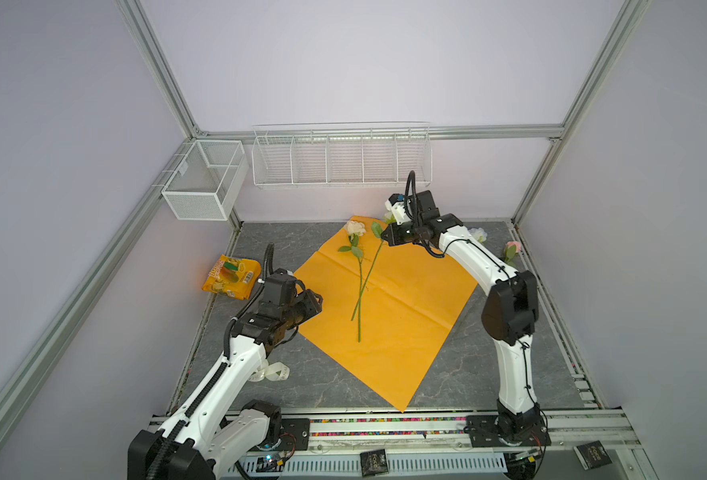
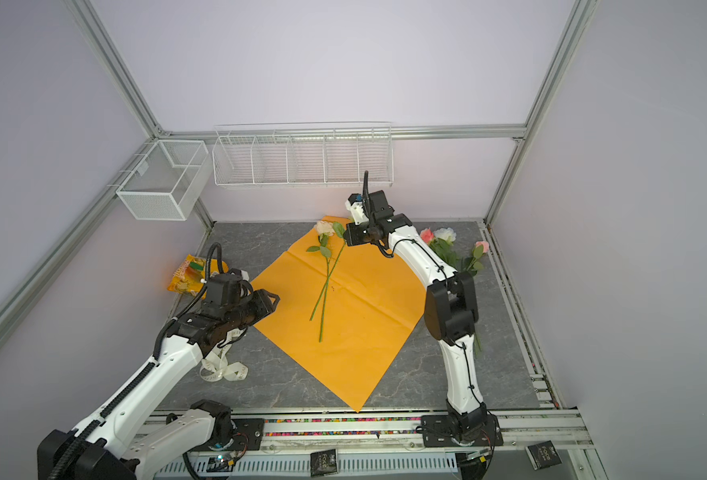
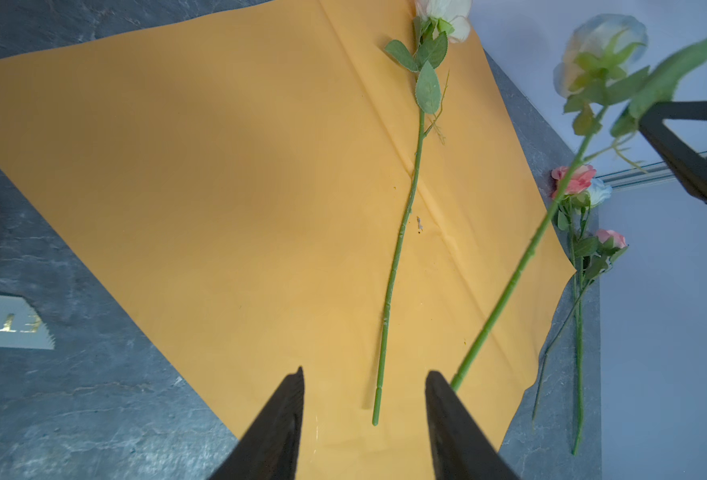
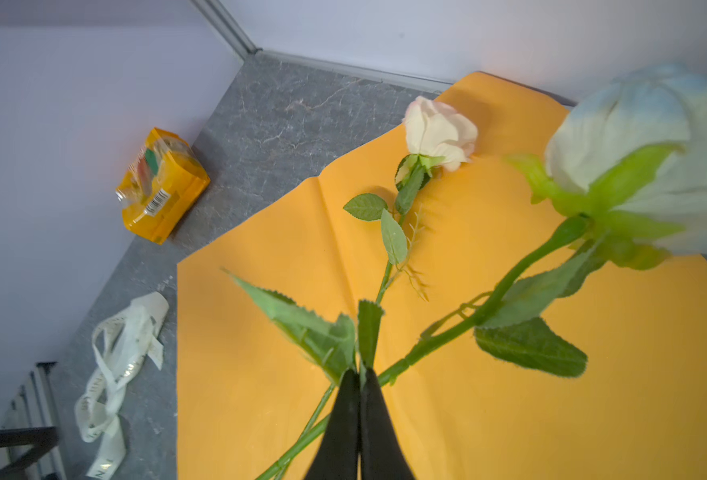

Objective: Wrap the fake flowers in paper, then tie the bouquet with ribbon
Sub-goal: 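Place the second white rose beside the first on the paper with the right gripper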

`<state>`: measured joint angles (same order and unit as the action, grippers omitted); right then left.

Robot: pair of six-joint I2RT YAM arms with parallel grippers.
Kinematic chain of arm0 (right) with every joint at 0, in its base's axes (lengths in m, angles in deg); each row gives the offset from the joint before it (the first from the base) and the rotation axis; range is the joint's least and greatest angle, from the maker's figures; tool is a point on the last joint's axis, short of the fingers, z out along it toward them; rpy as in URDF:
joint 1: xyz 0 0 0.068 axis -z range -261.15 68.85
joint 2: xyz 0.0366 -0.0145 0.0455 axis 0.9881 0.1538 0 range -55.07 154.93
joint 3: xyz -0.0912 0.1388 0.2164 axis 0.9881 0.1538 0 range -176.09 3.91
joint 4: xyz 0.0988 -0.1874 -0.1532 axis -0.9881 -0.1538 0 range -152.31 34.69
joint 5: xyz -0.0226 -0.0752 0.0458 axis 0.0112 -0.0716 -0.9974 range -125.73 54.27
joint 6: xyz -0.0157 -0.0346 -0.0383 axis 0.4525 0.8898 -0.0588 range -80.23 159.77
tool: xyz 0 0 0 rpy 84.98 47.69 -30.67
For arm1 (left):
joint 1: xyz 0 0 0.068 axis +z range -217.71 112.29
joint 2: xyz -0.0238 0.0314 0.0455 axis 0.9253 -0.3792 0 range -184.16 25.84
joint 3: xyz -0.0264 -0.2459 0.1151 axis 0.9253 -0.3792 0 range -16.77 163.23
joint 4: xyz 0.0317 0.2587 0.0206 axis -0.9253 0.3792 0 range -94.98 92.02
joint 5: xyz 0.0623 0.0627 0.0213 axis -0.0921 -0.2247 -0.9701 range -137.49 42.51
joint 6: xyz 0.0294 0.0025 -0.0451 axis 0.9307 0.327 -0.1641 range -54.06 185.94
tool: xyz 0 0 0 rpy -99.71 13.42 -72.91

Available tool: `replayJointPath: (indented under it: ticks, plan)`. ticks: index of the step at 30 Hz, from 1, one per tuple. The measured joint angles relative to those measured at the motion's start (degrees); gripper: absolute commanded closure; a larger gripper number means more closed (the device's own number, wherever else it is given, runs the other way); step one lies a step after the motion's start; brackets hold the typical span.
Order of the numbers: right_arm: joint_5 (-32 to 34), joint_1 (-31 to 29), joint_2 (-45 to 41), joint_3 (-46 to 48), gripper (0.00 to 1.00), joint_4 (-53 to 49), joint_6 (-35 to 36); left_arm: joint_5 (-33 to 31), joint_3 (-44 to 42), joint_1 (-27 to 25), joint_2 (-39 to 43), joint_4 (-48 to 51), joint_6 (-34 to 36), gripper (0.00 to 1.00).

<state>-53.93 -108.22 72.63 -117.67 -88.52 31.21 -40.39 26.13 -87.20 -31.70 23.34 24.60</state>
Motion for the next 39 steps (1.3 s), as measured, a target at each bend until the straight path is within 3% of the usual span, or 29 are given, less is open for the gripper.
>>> replayJointPath:
  ticks: [4, 12, 17, 23, 24, 26, 30, 35, 39]
  plan:
    - [2.4, -1.7, 8.3, -11.7, 0.93, -5.4, 5.9, 0.0, -1.1, 0.0, 0.5, 0.7, 0.0, 0.52]
    - [1.9, -1.7, 10.1, -12.7, 0.93, -7.2, 13.8, 0.7, -1.4, 0.2, -0.7, 0.3, 0.0, 0.52]
    - [1.4, -1.8, 13.4, -11.1, 0.93, -6.6, 11.5, 1.5, -1.5, 0.2, -1.6, -0.6, -0.2, 0.51]
    - [0.7, -2.0, 16.0, -8.3, 0.93, -4.2, 3.6, 2.1, -1.7, 0.2, -1.6, -1.3, -0.2, 0.51]
    - [0.5, -2.0, 16.0, -8.3, 0.90, -3.8, 2.1, 2.2, -1.7, 0.2, -1.6, -1.4, -0.2, 0.51]
    - [-0.1, -2.0, 16.0, -8.3, 0.69, -2.5, -0.6, 2.4, -1.7, 0.2, -1.6, -1.4, -0.2, 0.51]
    - [-0.6, -2.0, 16.0, -8.6, 0.56, -2.8, -2.2, 2.9, -1.7, 0.2, -1.6, -1.4, -0.2, 0.51]
    - [2.2, -2.1, 11.7, -1.5, 0.43, -5.1, 0.3, 3.9, -3.1, 0.3, -1.7, -2.1, -0.2, 0.51]
    - [4.2, -2.1, 7.3, 5.6, 0.44, -6.1, 2.1, 4.9, -3.6, 0.3, -2.3, -2.5, -0.4, 0.51]
